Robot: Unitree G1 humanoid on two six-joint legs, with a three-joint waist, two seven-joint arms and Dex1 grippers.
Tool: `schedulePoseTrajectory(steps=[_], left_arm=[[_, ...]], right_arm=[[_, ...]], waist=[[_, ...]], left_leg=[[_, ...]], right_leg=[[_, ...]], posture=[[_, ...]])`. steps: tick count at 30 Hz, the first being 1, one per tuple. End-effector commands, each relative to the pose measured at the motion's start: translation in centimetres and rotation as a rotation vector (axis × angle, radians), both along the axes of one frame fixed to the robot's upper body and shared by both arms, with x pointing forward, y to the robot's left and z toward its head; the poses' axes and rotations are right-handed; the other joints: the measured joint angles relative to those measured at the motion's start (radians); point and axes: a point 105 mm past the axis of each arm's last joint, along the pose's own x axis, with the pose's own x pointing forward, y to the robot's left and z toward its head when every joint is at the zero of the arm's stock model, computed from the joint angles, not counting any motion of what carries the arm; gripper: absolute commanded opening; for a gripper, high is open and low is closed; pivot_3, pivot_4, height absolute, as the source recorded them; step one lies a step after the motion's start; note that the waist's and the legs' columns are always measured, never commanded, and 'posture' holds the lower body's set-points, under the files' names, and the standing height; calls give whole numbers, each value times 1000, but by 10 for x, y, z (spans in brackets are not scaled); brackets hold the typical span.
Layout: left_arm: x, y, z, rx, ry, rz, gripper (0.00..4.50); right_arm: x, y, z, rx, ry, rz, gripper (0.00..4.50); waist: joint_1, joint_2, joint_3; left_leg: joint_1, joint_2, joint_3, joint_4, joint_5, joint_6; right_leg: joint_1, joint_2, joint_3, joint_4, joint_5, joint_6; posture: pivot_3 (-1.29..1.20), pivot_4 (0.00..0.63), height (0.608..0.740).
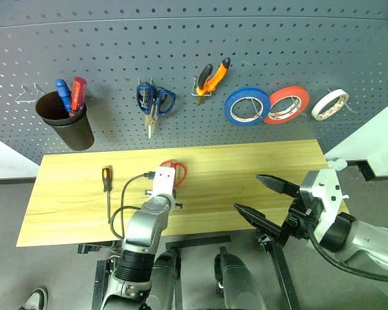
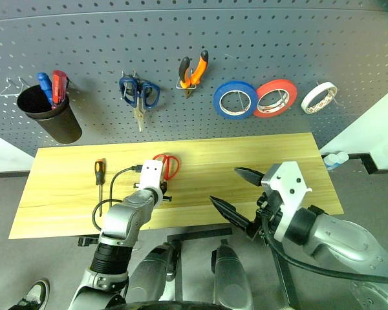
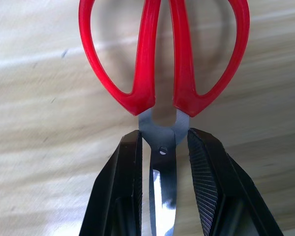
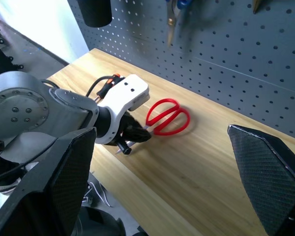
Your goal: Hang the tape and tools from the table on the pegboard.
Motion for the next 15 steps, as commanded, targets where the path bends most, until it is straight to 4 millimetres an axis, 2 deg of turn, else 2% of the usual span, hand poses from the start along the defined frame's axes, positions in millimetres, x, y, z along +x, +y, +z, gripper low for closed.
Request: schedulePoseTrajectory(steps=[1, 5, 12, 15], left_arm=[[3, -6, 20, 17, -90, -43, 1002], [4, -9, 27, 48, -140, -84, 1002], [13, -13, 54, 162, -323, -190, 1002], [14, -14, 62, 207, -384, -234, 1002]], right_arm=[[-3, 3, 4, 9, -23, 15, 4500], [-2, 3, 4, 8, -25, 13, 4500], [-3, 0, 5, 6, -24, 21, 4500], [-3, -2, 11, 29, -40, 26, 4500]], waist=[[-1, 0, 0], [0, 0, 0], [1, 0, 0], [1, 0, 0]], left_leg=[[0, 0, 0, 0, 0, 0], [0, 0, 0, 0, 0, 0], [0, 0, 0, 0, 0, 0], [0, 0, 0, 0, 0, 0]], right_leg=[[0, 0, 0, 0, 0, 0], [0, 0, 0, 0, 0, 0], [0, 0, 0, 0, 0, 0], [0, 0, 0, -1, 0, 0]], posture=[[-116, 276, 719], [-115, 276, 719], [-116, 276, 719], [-116, 275, 719]])
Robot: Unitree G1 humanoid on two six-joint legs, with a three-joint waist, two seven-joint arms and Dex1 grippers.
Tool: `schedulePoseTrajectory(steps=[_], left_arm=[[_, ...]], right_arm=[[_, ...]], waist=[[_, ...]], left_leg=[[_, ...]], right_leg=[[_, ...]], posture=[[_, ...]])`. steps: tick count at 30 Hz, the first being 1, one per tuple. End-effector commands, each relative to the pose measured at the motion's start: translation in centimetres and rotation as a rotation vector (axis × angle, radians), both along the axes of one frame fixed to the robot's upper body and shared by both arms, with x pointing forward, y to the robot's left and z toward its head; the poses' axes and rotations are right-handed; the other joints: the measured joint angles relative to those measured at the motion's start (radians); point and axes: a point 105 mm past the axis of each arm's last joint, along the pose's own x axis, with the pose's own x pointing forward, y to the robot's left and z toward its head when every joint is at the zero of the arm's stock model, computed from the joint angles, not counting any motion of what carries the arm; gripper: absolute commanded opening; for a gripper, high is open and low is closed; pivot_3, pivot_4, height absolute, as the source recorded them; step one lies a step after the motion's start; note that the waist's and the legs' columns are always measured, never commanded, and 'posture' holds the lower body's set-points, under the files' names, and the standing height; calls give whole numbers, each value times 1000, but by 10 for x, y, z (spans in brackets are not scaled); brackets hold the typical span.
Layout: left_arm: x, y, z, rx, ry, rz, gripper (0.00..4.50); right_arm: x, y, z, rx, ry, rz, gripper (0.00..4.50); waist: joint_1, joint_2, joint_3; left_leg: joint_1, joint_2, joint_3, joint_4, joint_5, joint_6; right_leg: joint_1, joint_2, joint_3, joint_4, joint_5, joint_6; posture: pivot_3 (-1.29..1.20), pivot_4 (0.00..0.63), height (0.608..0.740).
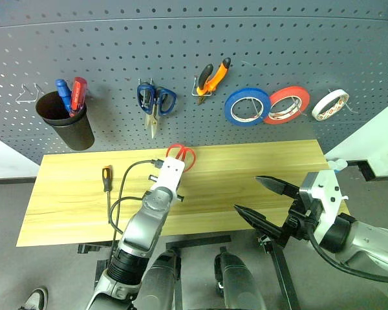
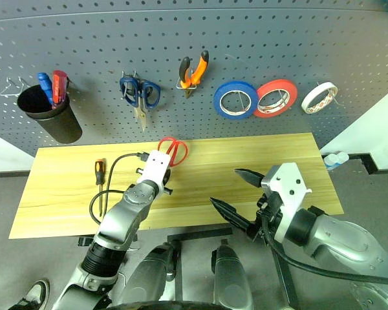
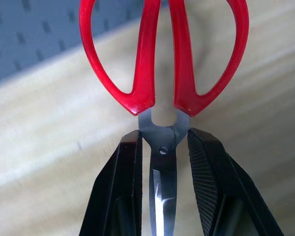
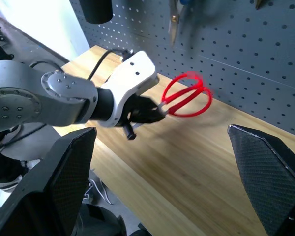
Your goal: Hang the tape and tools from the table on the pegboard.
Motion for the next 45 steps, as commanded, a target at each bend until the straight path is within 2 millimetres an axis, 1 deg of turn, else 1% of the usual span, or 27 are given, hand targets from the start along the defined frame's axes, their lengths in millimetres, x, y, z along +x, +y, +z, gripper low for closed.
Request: schedulePoseTrajectory(steps=[1, 3, 7, 11, 18, 22, 26, 29, 31, 35, 38, 39, 41, 45], left_arm=[[0, -8, 21, 40, -128, -75, 1002], [-2, -9, 23, 69, -159, -107, 1002], [-5, -2, 19, 128, -196, -151, 1002], [-9, 5, 15, 187, -238, -194, 1002], [-19, 16, 14, 253, -383, -252, 1002], [-26, 24, 19, 265, -490, -257, 1001], [-39, 30, 28, 280, -611, -274, 1001], [-45, 34, 33, 265, -670, -276, 1000], [-48, 35, 37, 254, -705, -273, 1000], [-52, 37, 49, 234, -804, -257, 999], [-53, 37, 58, 218, -858, -253, 997], [-53, 36, 61, 215, -875, -257, 930], [-56, 34, 65, 207, -911, -270, 397], [-61, 31, 70, 198, -957, -294, 355]], right_arm=[[-2, -2, 15, 39, -49, 16, 4500], [-3, -6, 20, 54, -59, 16, 4500], [-8, -13, 27, 66, -73, 20, 4500], [-12, -17, 28, 67, -73, 22, 4500], [-13, -21, 26, 55, -75, 3, 4500], [-13, -22, 25, 51, -75, -2, 4500], [-13, -22, 26, 63, -80, 2, 4500], [-14, -24, 28, 83, -87, 9, 4500], [-15, -26, 28, 94, -87, 12, 4500], [-14, -32, 26, 112, -83, -3, 4500], [-13, -33, 25, 110, -81, -6, 4500], [-13, -33, 24, 109, -81, -6, 4500], [-12, -34, 24, 106, -82, -10, 4500], [-10, -35, 22, 98, -81, -16, 4500]], waist=[[-2, 0, 0], [-2, 0, 0], [-2, 0, 0], [-2, 0, 0], [-2, 1, 0], [-2, 1, 0], [-2, 2, -1], [-2, 2, -1], [-1, 2, -1], [0, 3, -2], [0, 4, -3], [-1, 5, -3], [-2, 7, -4], [-3, 7, -5]], left_leg=[[0, 0, 0, 0, 0, 0], [0, 0, 0, 0, 0, 0], [0, 0, 0, -1, 0, 1], [0, 0, 0, -1, 0, 1], [0, 0, 0, -1, -1, 1], [0, 0, 0, -1, -1, 1], [0, 0, 0, -1, -1, 1], [0, 0, 0, -1, -1, 1], [0, 0, 0, -1, -1, 1], [0, 0, 0, -1, -1, 1], [0, 0, 0, -1, -1, 1], [0, 0, 0, -1, -1, 1], [0, 0, 1, -1, -1, 1], [0, 0, 1, -1, -1, 1]], right_leg=[[0, 0, 0, 0, 0, 0], [0, 0, 0, 0, 0, 0], [0, 0, 1, -1, 0, 0], [0, -1, 1, -1, 0, 0], [0, -1, 2, -2, 0, 0], [0, -2, 2, -2, 0, 0], [0, -2, 2, -2, 0, 0], [0, -2, 2, -2, 0, 0], [0, -2, 1, -2, 0, 0], [0, -2, 1, -2, 0, 0], [1, -2, 1, -2, 0, 0], [1, -2, 1, -2, 0, 0], [1, -2, 1, -1, 0, 0], [0, -1, 1, -1, 0, 0]], posture=[[-117, 275, 719], [-118, 275, 719], [-124, 273, 719], [-127, 270, 719], [-129, 258, 719], [-129, 258, 719], [-126, 251, 719], [-122, 247, 719], [-116, 246, 719], [-109, 243, 719], [-107, 239, 719], [-106, 237, 719], [-106, 236, 719], [-102, 232, 719]])
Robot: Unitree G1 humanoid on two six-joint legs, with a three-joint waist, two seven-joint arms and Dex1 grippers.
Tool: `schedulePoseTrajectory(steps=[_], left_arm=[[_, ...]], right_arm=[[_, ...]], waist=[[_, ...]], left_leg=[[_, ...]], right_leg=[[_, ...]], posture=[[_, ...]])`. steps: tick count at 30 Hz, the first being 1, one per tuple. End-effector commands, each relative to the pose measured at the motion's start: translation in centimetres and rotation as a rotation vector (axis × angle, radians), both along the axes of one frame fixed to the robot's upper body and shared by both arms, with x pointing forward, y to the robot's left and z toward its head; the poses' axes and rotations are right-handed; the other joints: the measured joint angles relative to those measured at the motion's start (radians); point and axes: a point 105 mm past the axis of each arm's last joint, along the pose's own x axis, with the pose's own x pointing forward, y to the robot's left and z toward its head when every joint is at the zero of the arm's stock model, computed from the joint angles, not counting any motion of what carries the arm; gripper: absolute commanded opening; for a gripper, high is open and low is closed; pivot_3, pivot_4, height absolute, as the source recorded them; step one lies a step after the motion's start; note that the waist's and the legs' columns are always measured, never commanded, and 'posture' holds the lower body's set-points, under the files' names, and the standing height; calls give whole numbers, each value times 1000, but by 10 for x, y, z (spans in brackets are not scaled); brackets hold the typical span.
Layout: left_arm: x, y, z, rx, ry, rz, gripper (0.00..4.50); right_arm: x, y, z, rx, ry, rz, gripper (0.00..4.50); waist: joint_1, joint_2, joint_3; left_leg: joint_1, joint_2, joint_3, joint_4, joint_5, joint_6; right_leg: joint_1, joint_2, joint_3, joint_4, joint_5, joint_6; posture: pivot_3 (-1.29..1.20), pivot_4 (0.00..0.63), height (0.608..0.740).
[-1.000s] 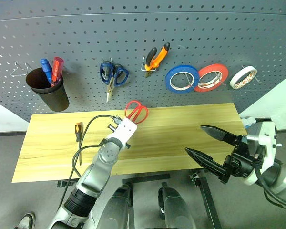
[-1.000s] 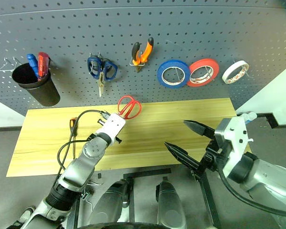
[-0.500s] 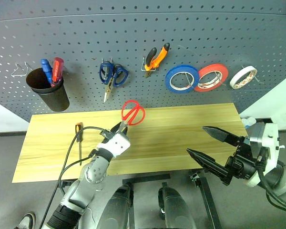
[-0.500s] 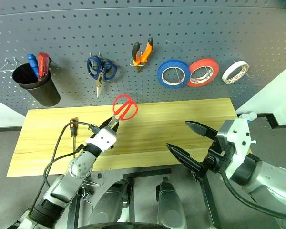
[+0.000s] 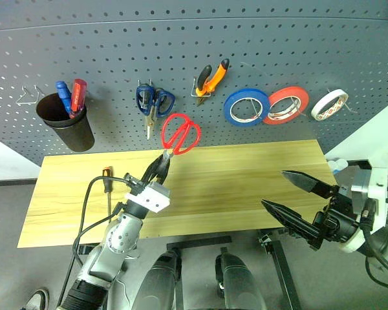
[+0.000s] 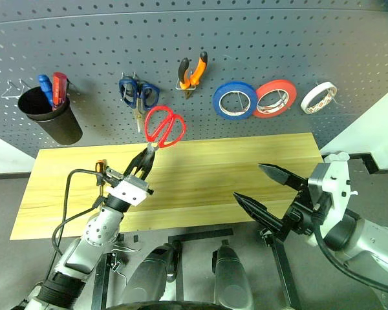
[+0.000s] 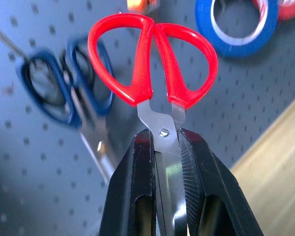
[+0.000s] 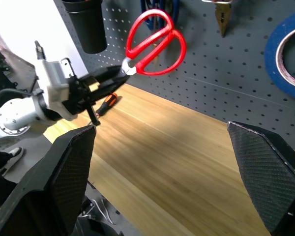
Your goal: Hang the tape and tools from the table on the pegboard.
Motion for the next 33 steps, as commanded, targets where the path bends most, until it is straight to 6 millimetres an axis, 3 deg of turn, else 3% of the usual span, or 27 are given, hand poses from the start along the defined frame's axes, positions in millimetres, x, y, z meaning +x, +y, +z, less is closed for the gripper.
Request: schedulePoseTrajectory(steps=[1, 10, 18, 25, 33], left_arm=[[-6, -1, 11, -10, -69, -23, 355], [-10, 0, 20, -14, -138, -36, 355], [-14, 33, 57, -52, -305, 48, 355], [-15, 53, 56, -38, -297, 120, 355], [-2, 47, 49, -75, -251, 119, 355]], right_arm=[[0, 0, 5, 4, -39, -2, 4500], [2, -3, 2, -11, -42, -17, 4500], [5, -6, -3, -26, -34, -28, 4500], [8, -9, -5, -31, -33, -25, 4500], [9, -7, -3, -35, -36, -14, 4500]], waist=[[0, 0, 0], [0, 3, -4], [0, 6, -12], [2, 7, -13], [3, 7, -13]], left_leg=[[0, 0, 0, 0, 0, 0], [0, 0, 0, 1, 0, 0], [1, 0, 1, 2, 0, 0], [1, 0, 1, 2, 0, 0], [1, 0, 1, 2, 0, 0]], right_leg=[[0, 0, 0, 0, 0, 0], [0, 0, -1, 1, 0, 0], [0, 1, -1, 2, 0, 0], [1, 1, -1, 2, 0, 1], [1, 1, -1, 3, 1, 1]], posture=[[-101, 232, 719], [-100, 226, 719], [-83, 223, 719], [-71, 226, 719], [-83, 230, 719]])
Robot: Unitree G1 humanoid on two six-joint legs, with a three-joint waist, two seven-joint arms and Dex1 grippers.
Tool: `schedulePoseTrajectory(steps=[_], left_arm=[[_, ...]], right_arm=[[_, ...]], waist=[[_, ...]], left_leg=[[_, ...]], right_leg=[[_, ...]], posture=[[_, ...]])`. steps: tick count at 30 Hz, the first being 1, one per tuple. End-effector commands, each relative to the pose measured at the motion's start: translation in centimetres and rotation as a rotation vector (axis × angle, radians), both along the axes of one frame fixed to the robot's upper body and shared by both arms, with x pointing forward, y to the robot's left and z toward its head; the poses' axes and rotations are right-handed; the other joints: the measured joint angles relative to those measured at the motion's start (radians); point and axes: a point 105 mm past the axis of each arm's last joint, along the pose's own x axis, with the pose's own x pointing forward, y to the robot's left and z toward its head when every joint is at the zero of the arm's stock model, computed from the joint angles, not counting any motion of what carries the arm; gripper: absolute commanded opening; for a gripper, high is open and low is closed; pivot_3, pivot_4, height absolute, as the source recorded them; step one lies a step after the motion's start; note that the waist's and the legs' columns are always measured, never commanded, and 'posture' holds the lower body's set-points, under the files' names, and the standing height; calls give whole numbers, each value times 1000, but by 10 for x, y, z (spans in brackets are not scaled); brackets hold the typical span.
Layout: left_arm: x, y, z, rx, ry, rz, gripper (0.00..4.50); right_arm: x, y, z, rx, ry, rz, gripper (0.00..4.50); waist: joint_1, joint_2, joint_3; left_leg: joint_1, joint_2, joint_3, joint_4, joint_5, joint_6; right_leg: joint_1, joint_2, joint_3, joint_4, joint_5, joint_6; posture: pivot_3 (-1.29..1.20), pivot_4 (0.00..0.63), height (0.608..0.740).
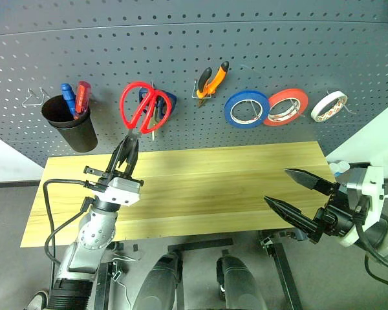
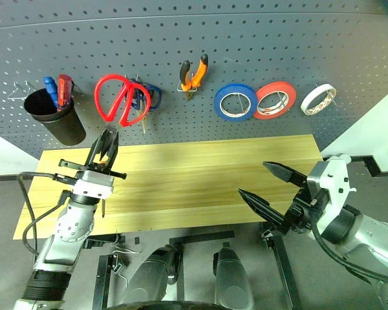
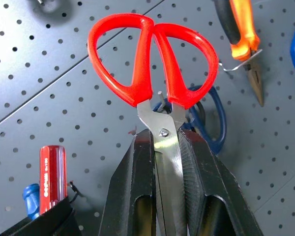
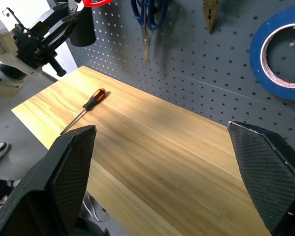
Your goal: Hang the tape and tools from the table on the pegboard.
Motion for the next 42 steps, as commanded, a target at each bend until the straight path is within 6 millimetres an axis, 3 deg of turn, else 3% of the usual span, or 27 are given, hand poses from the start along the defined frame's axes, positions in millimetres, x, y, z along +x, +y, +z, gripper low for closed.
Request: schedulePoseTrajectory(steps=[1, 10, 18, 34, 42], left_arm=[[4, -2, 5, -31, -13, -11, 355], [13, 0, -6, -36, 31, -3, 355], [9, -3, -15, -32, 53, -13, 355], [14, 4, -21, -19, 66, 21, 355], [27, 11, -29, -25, 98, 59, 355]], right_arm=[[-3, 3, 6, -2, -25, 13, 4500], [-4, 2, 8, -6, -28, 8, 4500], [-11, 6, 20, 45, -53, 41, 4500], [-10, 3, 19, 33, -47, 20, 4500], [-11, 1, 17, 23, -42, 4, 4500]], waist=[[0, 0, 0], [-4, 0, 0], [-5, 0, 0], [-5, 0, 0], [-5, 0, 0]], left_leg=[[0, 0, 0, 0, 0, 0], [0, 0, 0, 0, 0, 0], [0, 0, 0, 1, 0, 0], [0, 0, 0, 1, 0, 0], [0, 0, 0, 1, 0, 0]], right_leg=[[0, 0, 0, 0, 0, 0], [0, 0, 0, 1, 0, 0], [0, 0, 0, 1, 0, 0], [0, 0, 0, 1, 0, 0], [0, 0, 0, 1, 0, 0]], posture=[[-86, 232, 719], [-94, 234, 719], [-100, 236, 719], [-104, 235, 719], [-114, 237, 719]])
